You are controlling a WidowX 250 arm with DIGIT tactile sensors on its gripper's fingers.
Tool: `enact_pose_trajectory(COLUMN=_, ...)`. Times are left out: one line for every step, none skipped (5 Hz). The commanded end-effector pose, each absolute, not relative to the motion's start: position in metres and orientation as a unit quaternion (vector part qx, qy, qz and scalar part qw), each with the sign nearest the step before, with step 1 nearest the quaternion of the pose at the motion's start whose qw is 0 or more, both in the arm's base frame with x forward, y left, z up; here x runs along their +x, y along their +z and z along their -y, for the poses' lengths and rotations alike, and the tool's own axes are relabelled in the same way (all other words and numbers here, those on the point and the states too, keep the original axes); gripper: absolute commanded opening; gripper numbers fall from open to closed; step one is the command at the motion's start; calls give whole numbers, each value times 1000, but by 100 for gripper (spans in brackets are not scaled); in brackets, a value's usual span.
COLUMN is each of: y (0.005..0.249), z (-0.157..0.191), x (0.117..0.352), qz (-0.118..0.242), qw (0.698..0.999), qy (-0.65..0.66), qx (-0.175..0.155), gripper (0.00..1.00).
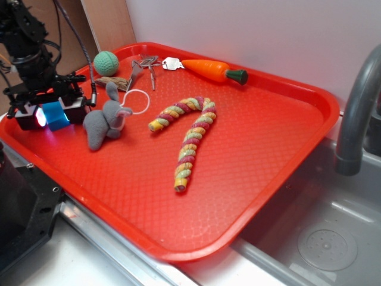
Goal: Grab the blue block.
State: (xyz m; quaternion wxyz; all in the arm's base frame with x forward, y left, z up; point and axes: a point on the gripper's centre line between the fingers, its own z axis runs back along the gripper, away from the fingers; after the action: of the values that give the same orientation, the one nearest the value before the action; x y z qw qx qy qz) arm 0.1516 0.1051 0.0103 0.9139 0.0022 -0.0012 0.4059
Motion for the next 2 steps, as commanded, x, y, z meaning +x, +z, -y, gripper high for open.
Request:
enact_pose_trajectory(y=7, z=-92, x=164, qz=-21, qw=920, qy=390, qx=-1, gripper=0)
enact_pose_trajectory(y=33, z=-88, x=174, qz=-18, qw=938, qy=346, qx=-29, gripper=0)
